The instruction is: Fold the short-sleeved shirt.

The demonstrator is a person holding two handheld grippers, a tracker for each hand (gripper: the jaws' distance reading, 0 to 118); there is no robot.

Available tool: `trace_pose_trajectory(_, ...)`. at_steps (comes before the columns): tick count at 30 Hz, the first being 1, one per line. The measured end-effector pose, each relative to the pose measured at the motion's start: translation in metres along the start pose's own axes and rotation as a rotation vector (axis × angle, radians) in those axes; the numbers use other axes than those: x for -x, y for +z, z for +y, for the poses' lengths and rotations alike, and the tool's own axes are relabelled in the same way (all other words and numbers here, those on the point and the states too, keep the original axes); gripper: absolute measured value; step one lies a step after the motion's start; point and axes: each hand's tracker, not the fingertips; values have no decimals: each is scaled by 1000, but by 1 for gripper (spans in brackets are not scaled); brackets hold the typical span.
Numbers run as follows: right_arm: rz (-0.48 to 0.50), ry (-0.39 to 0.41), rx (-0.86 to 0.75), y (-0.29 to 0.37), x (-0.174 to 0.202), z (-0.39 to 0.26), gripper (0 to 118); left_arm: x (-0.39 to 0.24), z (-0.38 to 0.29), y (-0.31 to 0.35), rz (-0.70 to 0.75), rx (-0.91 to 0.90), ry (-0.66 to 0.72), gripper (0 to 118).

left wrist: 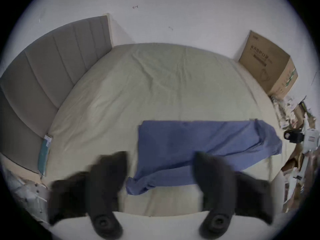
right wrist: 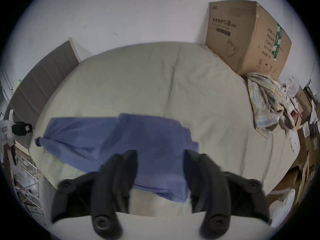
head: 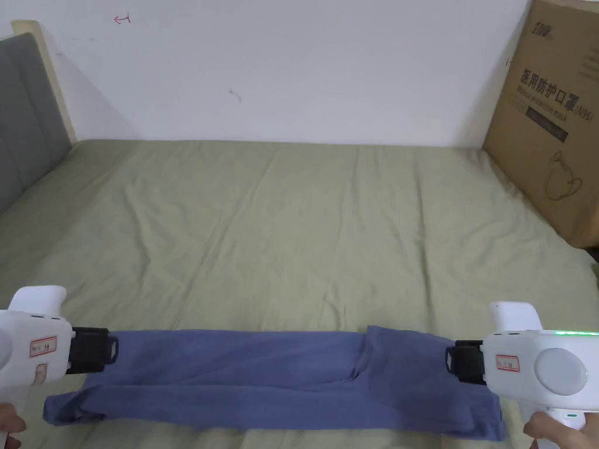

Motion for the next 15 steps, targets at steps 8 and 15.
trace_pose_trajectory(8, 30, 49, -81, -17, 80, -3, 0, -5, -24, -2, -57, 25, 63, 0)
trace_pose_trajectory(15, 51, 0, -217, -12, 120, 5, 0, 33, -31, 13, -139, 15, 243, 0)
